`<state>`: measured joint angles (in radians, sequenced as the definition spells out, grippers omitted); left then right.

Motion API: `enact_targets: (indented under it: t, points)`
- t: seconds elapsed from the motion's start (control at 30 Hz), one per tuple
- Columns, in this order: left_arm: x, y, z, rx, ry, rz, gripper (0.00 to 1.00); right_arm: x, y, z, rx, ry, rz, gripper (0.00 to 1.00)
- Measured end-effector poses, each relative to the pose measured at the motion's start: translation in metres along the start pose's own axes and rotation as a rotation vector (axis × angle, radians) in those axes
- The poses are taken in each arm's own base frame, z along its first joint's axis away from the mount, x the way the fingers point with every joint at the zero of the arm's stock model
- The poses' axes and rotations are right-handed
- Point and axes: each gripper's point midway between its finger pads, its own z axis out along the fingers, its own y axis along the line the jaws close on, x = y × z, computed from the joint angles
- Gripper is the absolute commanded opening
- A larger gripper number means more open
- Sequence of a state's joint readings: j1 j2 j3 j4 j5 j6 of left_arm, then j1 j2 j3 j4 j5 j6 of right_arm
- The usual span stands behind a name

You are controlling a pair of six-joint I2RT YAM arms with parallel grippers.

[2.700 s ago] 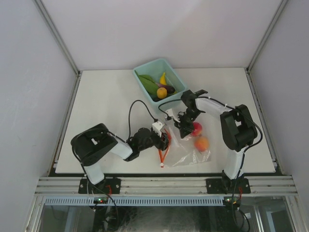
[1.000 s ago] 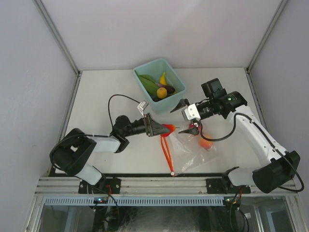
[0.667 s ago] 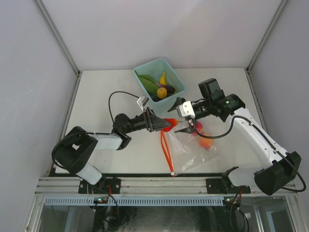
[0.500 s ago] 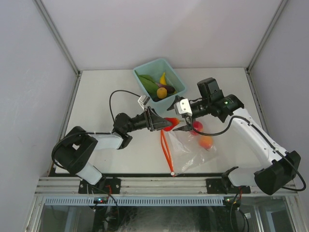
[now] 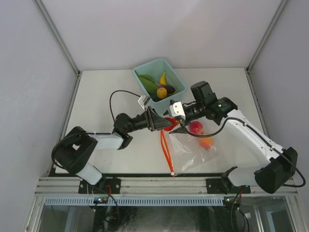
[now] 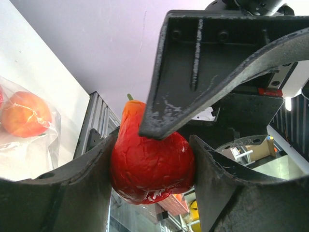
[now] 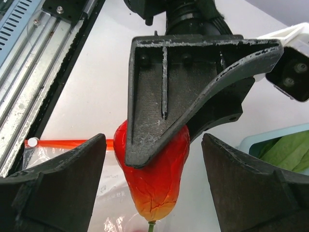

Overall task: Open the zip-top bag and remove the fake food
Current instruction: Place the fake fruit in the bin.

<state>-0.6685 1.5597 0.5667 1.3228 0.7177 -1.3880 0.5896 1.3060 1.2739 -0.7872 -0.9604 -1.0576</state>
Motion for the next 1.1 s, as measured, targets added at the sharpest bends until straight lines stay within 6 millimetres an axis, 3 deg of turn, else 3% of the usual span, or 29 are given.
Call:
enact_targets:
  t: [0.17,0.33,0.43,0.67,0.83,1.1]
  points:
    - [0.001,-0.003,0.000,0.004,0.002,0.004,0.40,0.007,-0.005,0.005,0.008,0.022,0.007,0.66]
    - [0.000,-0.005,0.000,0.001,-0.004,0.009,0.48,0.008,-0.002,0.010,-0.001,0.031,0.013,0.37]
    - [-0.001,-0.004,0.000,-0.006,-0.006,0.006,0.61,0.008,-0.003,0.010,0.001,0.033,0.011,0.25]
    - [-0.006,-0.016,-0.003,-0.039,-0.036,0.098,0.99,0.006,-0.002,0.010,-0.003,0.019,0.015,0.14]
    - [-0.012,-0.032,-0.011,-0.072,-0.080,0.212,1.00,-0.001,-0.004,0.004,0.006,-0.011,0.020,0.08]
    - [-0.019,-0.038,-0.049,-0.244,-0.200,0.382,1.00,-0.010,-0.010,-0.008,0.046,-0.021,0.054,0.01]
